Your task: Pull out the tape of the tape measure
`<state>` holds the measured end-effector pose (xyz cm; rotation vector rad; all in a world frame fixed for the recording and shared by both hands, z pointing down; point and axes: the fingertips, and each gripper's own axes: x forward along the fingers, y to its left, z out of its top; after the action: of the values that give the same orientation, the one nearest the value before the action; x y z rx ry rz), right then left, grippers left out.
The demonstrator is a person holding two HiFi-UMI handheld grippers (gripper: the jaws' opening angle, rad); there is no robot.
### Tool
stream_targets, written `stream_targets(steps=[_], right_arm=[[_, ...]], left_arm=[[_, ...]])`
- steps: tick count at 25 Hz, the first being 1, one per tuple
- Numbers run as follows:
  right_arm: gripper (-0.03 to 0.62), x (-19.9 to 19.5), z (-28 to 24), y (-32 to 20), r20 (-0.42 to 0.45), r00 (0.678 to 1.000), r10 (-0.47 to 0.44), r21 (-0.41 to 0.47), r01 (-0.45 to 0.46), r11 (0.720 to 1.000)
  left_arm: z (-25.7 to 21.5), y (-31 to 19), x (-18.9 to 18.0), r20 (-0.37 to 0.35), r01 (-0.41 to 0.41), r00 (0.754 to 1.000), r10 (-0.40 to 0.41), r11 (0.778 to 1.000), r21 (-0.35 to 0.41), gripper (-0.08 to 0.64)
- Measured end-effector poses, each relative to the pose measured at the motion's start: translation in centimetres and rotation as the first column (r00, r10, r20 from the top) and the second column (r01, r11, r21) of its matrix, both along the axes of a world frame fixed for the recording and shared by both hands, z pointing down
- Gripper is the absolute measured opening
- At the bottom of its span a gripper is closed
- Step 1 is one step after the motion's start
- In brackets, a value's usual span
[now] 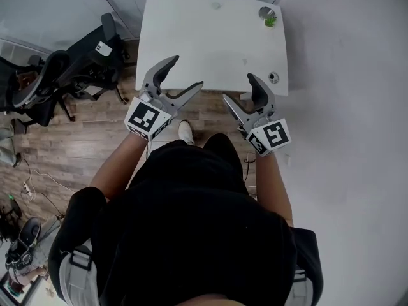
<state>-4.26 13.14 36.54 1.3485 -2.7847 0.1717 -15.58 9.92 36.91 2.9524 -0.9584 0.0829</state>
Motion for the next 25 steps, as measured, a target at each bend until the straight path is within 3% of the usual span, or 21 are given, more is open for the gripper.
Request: stream_targets(steps=[7, 15, 25], right_arm=[[0.354, 1.0, 1.1, -4.1, 0.001, 1.000, 0.008, -0.031, -0.008, 0.999], [0.350, 3.1, 2.1, -11.1, -0.002, 0.999, -0.048, -0.042, 0.048, 0.998], [0.348, 7.8, 3.3, -20.0, -0.005, 0.989, -0.149, -0.069, 0.148, 0.987]], left_arm=[[0.7, -4.4, 0.1, -0.008, 0.014, 1.000, -0.015, 1.000, -0.025, 0.357], [0.5, -10.4, 1.5, -0.007, 0.076, 0.997, -0.076, 0.997, -0.019, 0.353], [0.6, -18.9, 6.4, 0.049, 0.129, 0.991, -0.128, 0.991, -0.028, 0.348]])
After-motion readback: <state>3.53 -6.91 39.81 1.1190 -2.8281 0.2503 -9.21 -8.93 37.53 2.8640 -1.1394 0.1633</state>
